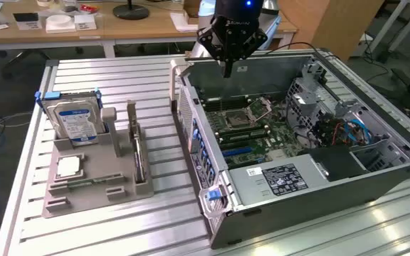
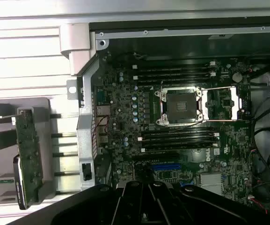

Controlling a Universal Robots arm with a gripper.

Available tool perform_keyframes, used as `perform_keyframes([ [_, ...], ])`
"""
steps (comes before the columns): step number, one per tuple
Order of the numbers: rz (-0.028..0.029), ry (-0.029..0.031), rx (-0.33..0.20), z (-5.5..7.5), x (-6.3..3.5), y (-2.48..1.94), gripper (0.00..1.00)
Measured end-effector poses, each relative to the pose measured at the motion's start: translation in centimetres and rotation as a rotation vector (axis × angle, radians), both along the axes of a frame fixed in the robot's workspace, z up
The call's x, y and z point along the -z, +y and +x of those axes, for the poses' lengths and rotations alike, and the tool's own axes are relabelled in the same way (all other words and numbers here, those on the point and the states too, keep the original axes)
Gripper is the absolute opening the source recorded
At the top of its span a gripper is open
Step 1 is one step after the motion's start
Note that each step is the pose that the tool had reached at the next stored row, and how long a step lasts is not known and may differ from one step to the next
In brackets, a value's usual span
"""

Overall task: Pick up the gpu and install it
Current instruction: 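Reach for the gpu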

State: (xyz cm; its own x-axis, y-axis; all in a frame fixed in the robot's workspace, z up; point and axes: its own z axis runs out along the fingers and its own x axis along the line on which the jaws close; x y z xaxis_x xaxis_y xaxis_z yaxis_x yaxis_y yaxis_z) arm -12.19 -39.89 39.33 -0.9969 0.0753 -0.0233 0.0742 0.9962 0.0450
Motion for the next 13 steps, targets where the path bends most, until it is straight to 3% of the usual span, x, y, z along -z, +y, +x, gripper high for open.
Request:
perform_keyframes([
  [13, 0.0, 0.0, 0.0, -1.1, 0.0, 0.0, 0.11],
])
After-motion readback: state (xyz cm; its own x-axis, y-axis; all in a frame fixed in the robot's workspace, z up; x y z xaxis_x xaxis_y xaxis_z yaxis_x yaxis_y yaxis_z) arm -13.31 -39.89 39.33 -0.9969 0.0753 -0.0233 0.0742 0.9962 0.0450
